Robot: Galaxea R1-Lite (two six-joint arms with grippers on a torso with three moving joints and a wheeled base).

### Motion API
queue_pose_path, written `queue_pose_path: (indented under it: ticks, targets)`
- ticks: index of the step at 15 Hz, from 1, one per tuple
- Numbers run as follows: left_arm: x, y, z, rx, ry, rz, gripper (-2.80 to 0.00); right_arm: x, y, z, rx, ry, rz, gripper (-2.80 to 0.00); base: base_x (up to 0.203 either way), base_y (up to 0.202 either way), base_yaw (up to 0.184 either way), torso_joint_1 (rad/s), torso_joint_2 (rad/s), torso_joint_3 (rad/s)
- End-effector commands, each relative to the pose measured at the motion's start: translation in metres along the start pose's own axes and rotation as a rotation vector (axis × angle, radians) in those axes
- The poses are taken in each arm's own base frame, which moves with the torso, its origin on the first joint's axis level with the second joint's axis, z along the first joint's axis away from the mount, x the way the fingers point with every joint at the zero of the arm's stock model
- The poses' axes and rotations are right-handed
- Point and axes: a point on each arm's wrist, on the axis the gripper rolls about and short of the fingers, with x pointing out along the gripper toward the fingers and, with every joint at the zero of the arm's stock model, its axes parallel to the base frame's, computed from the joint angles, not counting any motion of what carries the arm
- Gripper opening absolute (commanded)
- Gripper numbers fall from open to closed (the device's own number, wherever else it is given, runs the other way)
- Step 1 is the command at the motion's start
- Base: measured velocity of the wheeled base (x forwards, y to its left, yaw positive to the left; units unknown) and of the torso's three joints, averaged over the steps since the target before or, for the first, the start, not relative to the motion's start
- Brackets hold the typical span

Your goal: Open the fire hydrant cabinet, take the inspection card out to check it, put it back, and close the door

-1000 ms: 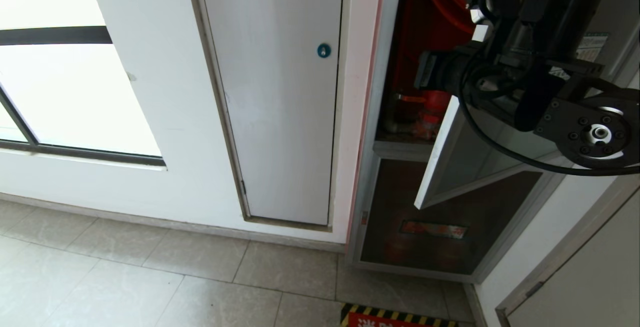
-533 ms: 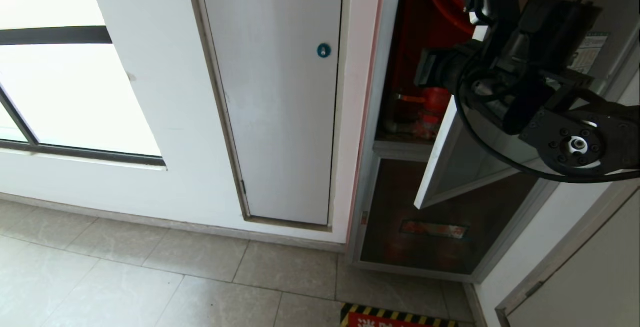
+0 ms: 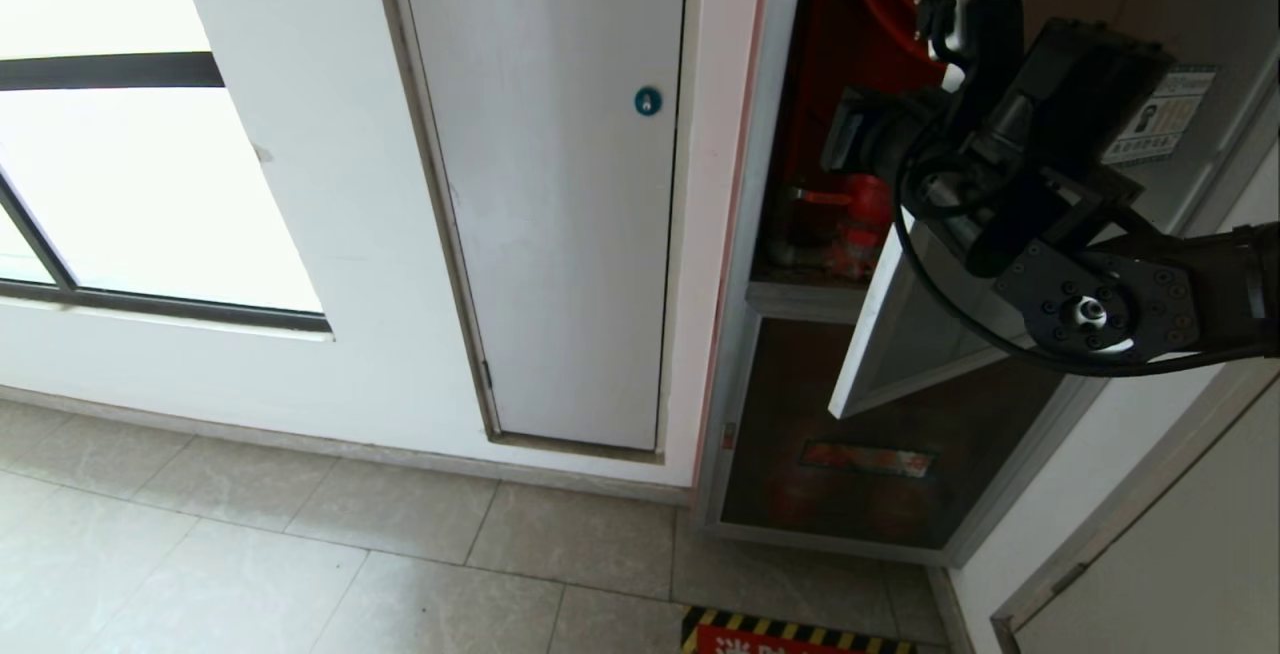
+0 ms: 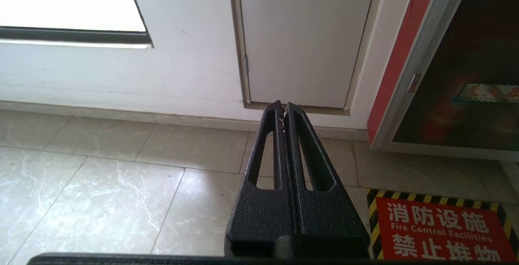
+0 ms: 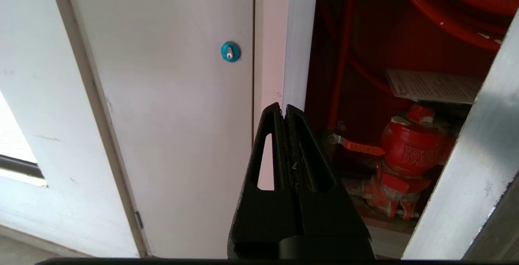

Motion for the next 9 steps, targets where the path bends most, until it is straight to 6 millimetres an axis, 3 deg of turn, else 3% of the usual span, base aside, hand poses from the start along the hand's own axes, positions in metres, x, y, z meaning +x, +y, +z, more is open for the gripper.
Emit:
queue_pose_path:
  ticks: [1,9]
  targets:
    - [0.000,0.000,0.000,0.000,0.001,0.000,-2.80,0.004,-0.003,-0.007,-0.007,0.003,-0.013,-2.80,0.000,0.000,0.000,0.000,0.00,0.000]
    - [0.000,0.000,0.000,0.000,0.001,0.000,-2.80,0.012,-0.022,-0.007,-0.020,-0.024,-0.067,-2.80,0.000,0.000,0.000,0.000,0.00,0.000]
